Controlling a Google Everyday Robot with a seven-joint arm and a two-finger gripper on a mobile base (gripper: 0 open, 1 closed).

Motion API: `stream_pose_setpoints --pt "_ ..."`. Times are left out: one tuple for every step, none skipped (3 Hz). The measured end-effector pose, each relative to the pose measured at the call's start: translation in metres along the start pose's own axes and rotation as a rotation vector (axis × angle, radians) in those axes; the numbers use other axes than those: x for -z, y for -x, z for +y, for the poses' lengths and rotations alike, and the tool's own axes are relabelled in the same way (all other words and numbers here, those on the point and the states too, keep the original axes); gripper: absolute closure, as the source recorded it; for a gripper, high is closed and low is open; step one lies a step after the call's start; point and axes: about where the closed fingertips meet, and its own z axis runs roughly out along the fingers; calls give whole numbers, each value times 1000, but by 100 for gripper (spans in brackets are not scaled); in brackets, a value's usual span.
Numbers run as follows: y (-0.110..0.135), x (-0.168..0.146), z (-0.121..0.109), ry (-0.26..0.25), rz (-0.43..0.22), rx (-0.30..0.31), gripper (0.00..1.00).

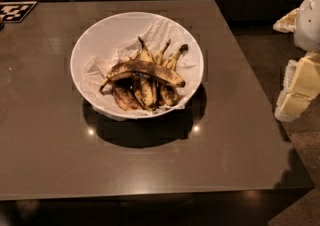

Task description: Pick banana from white bowl

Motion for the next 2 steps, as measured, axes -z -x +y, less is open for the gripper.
stream_pose_setpoints --pt "0 0 0 0 0 0 0" --pt "2 3 2 -24 -2 8 0"
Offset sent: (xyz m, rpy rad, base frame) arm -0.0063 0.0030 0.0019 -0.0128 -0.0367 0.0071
